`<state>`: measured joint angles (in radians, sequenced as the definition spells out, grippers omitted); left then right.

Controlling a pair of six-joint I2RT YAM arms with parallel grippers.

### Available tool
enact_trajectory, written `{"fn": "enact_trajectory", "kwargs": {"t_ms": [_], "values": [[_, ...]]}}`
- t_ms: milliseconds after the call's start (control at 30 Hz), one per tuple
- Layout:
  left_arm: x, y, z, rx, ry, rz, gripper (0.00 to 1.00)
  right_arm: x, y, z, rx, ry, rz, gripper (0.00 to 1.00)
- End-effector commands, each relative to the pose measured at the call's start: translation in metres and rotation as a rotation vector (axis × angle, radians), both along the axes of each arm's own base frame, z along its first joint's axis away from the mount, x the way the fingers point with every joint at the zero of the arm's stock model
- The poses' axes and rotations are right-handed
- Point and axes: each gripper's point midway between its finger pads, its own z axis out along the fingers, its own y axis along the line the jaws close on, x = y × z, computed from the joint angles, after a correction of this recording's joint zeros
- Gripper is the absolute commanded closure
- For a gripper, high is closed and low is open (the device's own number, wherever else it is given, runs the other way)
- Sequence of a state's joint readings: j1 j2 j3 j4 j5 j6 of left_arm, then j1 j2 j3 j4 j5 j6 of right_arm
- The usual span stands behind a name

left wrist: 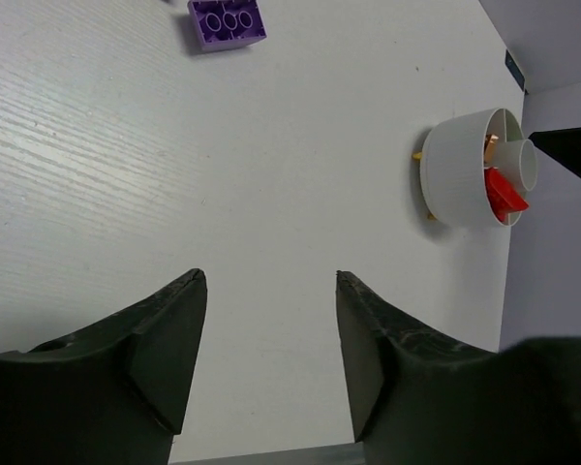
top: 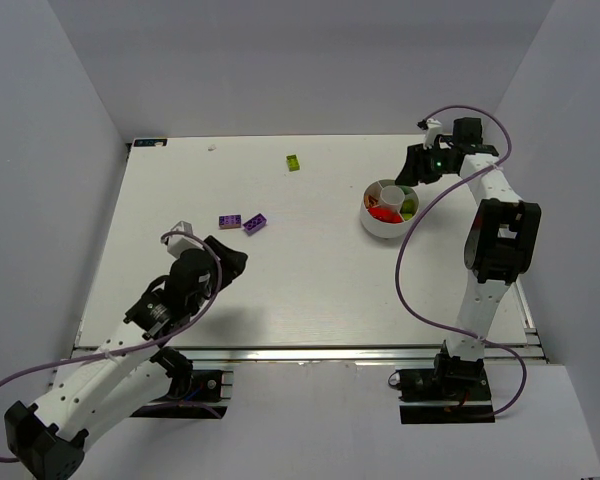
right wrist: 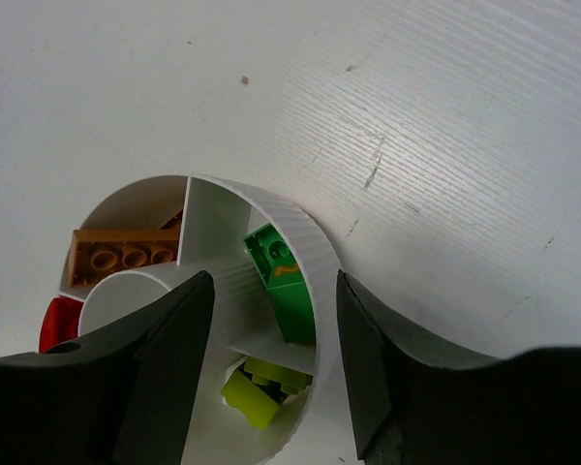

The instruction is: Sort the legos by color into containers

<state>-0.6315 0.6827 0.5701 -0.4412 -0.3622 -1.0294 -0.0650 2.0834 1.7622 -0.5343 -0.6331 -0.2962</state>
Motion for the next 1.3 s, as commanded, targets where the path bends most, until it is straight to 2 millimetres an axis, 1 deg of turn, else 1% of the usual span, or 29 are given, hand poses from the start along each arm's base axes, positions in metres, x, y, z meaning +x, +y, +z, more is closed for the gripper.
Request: {"fn": "enact_trajectory", "kwargs": {"t_ms": [0, 33, 67, 100, 133, 167, 200, 233, 267, 300, 333, 367, 400, 433, 467, 500, 533, 567, 600, 633, 700, 733, 800, 867, 1000, 1067, 1133, 1233, 1267], "values": [[0.009, 0.003, 0.019, 0.023, -0.025, 0.024, 0.31, 0.009, 0.002, 0.056, 0.017, -0.134, 0.019, 0.39], [0.01, 0.005, 0.018, 0.037, -0.012, 0.031, 0.27, 0.009, 0.001, 0.063, 0.018, -0.152, 0.022, 0.36], [0.015, 0.009, 0.024, 0.043, -0.008, 0.053, 0.22, 0.01, 0.001, 0.072, 0.02, -0.173, 0.024, 0.33], [0.016, 0.014, 0.019, 0.064, 0.018, 0.06, 0.2, 0.009, -0.001, 0.084, 0.02, -0.203, 0.024, 0.27], [0.018, 0.012, 0.014, 0.075, 0.05, 0.043, 0.2, 0.008, -0.002, 0.091, 0.011, -0.231, 0.036, 0.15], [0.021, 0.015, 0.011, 0.09, 0.068, 0.039, 0.19, 0.006, -0.003, 0.094, 0.003, -0.246, 0.041, 0.11], [0.027, 0.026, 0.009, 0.091, 0.088, 0.07, 0.18, 0.003, -0.004, 0.109, -0.012, -0.294, 0.048, 0.11], [0.028, 0.024, 0.0, 0.085, 0.133, 0.047, 0.18, 0.002, -0.005, 0.113, -0.026, -0.317, 0.051, 0.11], [0.03, 0.029, -0.005, 0.095, 0.155, 0.047, 0.18, 0.0, -0.006, 0.118, -0.043, -0.347, 0.06, 0.11], [0.035, 0.041, -0.008, 0.094, 0.181, 0.083, 0.17, -0.005, -0.006, 0.126, -0.05, -0.391, 0.062, 0.11], [0.037, 0.043, -0.016, 0.096, 0.222, 0.081, 0.17, -0.007, -0.007, 0.13, -0.046, -0.408, 0.053, 0.11], [0.038, 0.054, -0.02, 0.101, 0.248, 0.111, 0.17, -0.011, -0.005, 0.132, -0.015, -0.396, 0.033, 0.11], [0.041, 0.06, -0.021, 0.104, 0.263, 0.128, 0.16, -0.017, -0.009, 0.136, 0.005, -0.403, 0.043, 0.11], [0.042, 0.065, -0.023, 0.106, 0.282, 0.146, 0.16, -0.037, 0.006, 0.141, 0.105, -0.378, 0.144, 0.15], [0.044, 0.077, -0.032, 0.115, 0.321, 0.19, 0.18, -0.046, 0.011, 0.145, 0.155, -0.368, 0.194, 0.22], [0.042, 0.084, -0.036, 0.125, 0.356, 0.208, 0.24, -0.062, 0.019, 0.149, 0.215, -0.348, 0.258, 0.38], [0.043, 0.09, -0.04, 0.134, 0.379, 0.229, 0.27, -0.067, 0.021, 0.148, 0.225, -0.34, 0.275, 0.45], [0.042, 0.102, -0.05, 0.157, 0.426, 0.268, 0.29, -0.073, 0.025, 0.15, 0.238, -0.347, 0.294, 0.52], [0.043, 0.108, -0.053, 0.166, 0.442, 0.291, 0.31, -0.081, 0.028, 0.157, 0.245, -0.367, 0.308, 0.56], [0.046, 0.112, -0.054, 0.17, 0.448, 0.304, 0.32, -0.088, 0.029, 0.145, 0.253, -0.346, 0.304, 0.6], [0.05, 0.126, -0.06, 0.201, 0.476, 0.347, 0.33, -0.094, 0.03, 0.152, 0.233, -0.406, 0.309, 0.58], [0.054, 0.132, -0.057, 0.203, 0.479, 0.387, 0.33, -0.098, 0.029, 0.143, 0.233, -0.39, 0.3, 0.51], [0.045, 0.149, -0.073, 0.252, 0.588, 0.455, 0.28, -0.1, 0.028, 0.144, 0.211, -0.404, 0.287, 0.45], [0.039, 0.158, -0.081, 0.27, 0.651, 0.5, 0.23, -0.102, 0.027, 0.142, 0.209, -0.397, 0.279, 0.4], [0.04, 0.162, -0.101, 0.257, 0.675, 0.505, 0.17, -0.104, 0.027, 0.14, 0.21, -0.388, 0.272, 0.37], [0.042, 0.174, -0.11, 0.242, 0.694, 0.532, 0.17, -0.105, 0.028, 0.139, 0.219, -0.379, 0.266, 0.37], [0.048, 0.176, -0.117, 0.247, 0.699, 0.525, 0.16, -0.104, 0.028, 0.141, 0.222, -0.386, 0.268, 0.37], [0.057, 0.179, -0.119, 0.262, 0.685, 0.522, 0.17, -0.103, 0.029, 0.141, 0.237, -0.374, 0.266, 0.36], [0.056, 0.18, -0.123, 0.271, 0.701, 0.52, 0.17, -0.104, 0.029, 0.14, 0.242, -0.367, 0.264, 0.36]]}}
